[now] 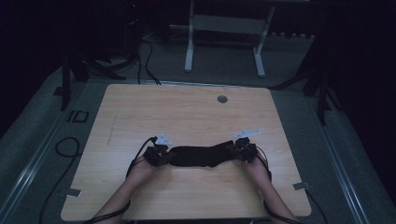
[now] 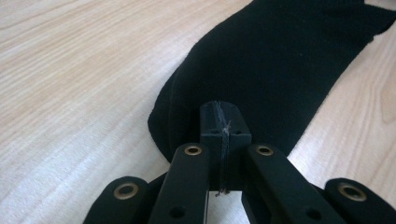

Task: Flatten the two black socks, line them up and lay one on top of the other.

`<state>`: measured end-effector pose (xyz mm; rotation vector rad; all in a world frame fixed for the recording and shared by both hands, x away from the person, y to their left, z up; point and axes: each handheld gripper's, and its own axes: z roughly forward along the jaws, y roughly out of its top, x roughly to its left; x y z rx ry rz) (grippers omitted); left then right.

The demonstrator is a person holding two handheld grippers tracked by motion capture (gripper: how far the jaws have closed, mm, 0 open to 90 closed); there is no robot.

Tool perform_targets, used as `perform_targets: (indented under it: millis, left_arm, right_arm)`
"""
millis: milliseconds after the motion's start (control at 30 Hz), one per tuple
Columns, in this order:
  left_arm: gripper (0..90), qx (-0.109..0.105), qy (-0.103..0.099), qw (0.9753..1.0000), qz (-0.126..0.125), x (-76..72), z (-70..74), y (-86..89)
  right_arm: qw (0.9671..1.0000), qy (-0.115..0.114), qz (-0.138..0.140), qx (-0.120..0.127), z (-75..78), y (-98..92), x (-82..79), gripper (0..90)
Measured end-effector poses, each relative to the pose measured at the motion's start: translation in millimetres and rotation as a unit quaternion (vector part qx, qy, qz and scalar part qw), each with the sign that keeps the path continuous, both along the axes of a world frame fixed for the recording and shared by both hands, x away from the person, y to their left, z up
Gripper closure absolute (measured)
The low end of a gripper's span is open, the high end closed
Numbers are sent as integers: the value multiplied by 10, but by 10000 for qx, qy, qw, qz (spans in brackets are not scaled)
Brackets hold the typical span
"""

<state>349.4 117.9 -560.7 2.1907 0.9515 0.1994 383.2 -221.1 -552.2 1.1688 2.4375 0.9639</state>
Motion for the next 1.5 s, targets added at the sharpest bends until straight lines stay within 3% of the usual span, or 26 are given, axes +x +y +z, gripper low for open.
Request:
perform_targets:
  millis: [400, 533, 667, 700, 733, 767, 833, 933, 1033, 1133, 1233, 1300, 1500]
  left_arm:
    - [885, -65, 43, 10000, -27, 43, 23, 11]
    - [714, -295, -120, 9993, -203, -11, 126, 59]
    - [536, -440, -235, 9985, -237, -100, 221, 88]
    - [473, -440, -235, 9985, -237, -100, 221, 88]
    - [473, -499, -275, 9979, -315, -145, 235, 88]
    - [385, -498, -317, 9979, -268, -165, 234, 87]
    - [255, -458, -390, 9980, -204, -196, 224, 96]
    - [154, -483, -457, 9977, -103, -230, 214, 134]
    - [151, -508, -523, 9973, -13, -265, 224, 178]
    - [133, -469, -856, 9952, 100, -325, 228, 200]
    - [122, -520, -877, 9947, 124, -368, 225, 231]
    - [122, -445, -960, 9943, 129, -394, 211, 258]
    - [121, -437, -901, 9947, 218, -432, 152, 353]
  right_arm:
    - [10000, -37, -23, -47, 7, 39, 22, 775]
    - [9998, -142, 72, 100, 66, 55, -36, 719]
    - [9992, -250, 156, 275, 159, 38, -82, 534]
    - [9992, -250, 156, 275, 159, 38, -82, 534]
    - [9990, -292, 145, 302, 183, 27, -92, 488]
    - [9983, -429, 110, 384, 225, 2, -121, 395]
    - [9977, -521, 60, 435, 251, -23, -140, 310]
    - [9971, -563, 103, 504, 264, -65, -165, 156]
    - [9971, -597, 124, 466, 253, -104, -187, 139]
    - [9970, -599, 139, 462, 232, -148, -190, 136]
    - [9967, -625, 200, 477, 209, -192, -202, 136]
    - [9968, -646, 187, 436, 187, -221, -216, 134]
    - [9972, -610, 133, 419, 128, -321, -249, 123]
